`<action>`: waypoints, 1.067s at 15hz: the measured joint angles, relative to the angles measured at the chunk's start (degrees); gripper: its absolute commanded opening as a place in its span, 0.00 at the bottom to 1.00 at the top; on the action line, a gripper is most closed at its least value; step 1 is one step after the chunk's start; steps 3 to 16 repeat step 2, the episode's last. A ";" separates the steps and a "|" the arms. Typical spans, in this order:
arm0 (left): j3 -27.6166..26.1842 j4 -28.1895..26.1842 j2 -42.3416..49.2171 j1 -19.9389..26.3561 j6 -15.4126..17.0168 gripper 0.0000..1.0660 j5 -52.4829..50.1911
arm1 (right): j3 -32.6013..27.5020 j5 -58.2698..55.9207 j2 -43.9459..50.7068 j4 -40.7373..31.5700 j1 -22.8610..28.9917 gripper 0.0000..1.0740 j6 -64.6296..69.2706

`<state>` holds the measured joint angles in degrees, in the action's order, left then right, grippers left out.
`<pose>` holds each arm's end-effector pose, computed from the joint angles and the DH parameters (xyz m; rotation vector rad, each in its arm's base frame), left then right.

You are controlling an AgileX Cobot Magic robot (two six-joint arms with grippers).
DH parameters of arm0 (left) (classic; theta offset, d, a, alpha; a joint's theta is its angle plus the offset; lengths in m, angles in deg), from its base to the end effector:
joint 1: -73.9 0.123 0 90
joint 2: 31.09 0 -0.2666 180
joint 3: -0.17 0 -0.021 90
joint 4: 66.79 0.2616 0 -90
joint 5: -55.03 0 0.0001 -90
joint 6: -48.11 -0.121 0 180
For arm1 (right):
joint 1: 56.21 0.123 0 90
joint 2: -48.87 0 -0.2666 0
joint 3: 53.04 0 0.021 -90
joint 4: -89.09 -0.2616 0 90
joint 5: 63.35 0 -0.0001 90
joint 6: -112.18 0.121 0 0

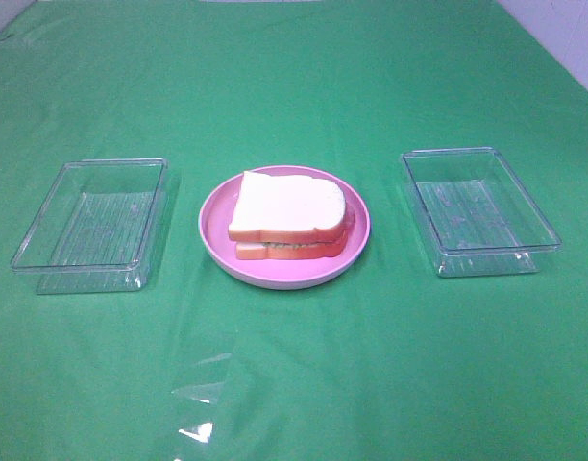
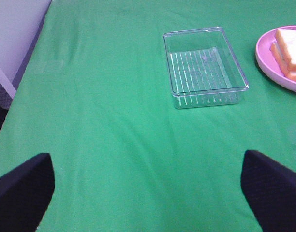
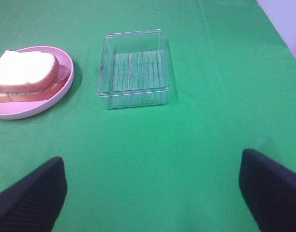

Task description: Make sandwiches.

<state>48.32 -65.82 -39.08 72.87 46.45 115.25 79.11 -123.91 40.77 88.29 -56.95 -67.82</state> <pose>0.0499 0.0009 0.2694 0.0469 2.0303 0.0271 0.0493 0.0008 0.2703 0.0125 2.0334 0.0086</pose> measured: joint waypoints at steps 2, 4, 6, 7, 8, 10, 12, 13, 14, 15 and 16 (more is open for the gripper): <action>0.00 0.00 0.00 0.00 0.00 0.91 0.00 | 0.00 0.00 0.00 0.00 0.00 0.86 0.00; 0.00 0.00 0.00 0.00 0.00 0.91 0.00 | 0.00 0.00 0.00 0.00 0.00 0.86 0.00; 0.00 0.00 0.00 0.00 0.00 0.91 0.00 | 0.00 0.00 0.00 0.00 0.00 0.86 0.00; 0.00 0.00 0.00 0.00 0.00 0.91 0.00 | 0.00 0.00 0.00 0.00 0.00 0.86 0.00; 0.00 0.00 0.00 0.00 0.00 0.91 0.00 | 0.00 0.00 0.00 0.00 0.00 0.86 0.00; 0.00 0.00 0.00 0.00 0.00 0.91 0.00 | 0.00 0.00 0.00 0.00 0.00 0.86 0.00; 0.00 0.00 0.00 0.00 0.00 0.91 0.00 | 0.00 0.00 0.00 0.00 0.00 0.86 0.00; 0.00 0.00 0.00 0.00 0.00 0.91 0.00 | 0.00 0.00 0.00 0.00 0.00 0.86 0.00; 0.00 0.00 0.00 0.00 0.00 0.91 0.00 | 0.00 0.00 0.00 0.00 0.00 0.86 0.00; 0.00 0.00 0.00 0.00 0.00 0.91 0.00 | 0.00 0.00 0.00 0.00 0.00 0.86 0.00; 0.00 0.00 0.00 0.00 0.00 0.91 0.00 | 0.00 0.00 0.00 0.00 0.00 0.86 0.00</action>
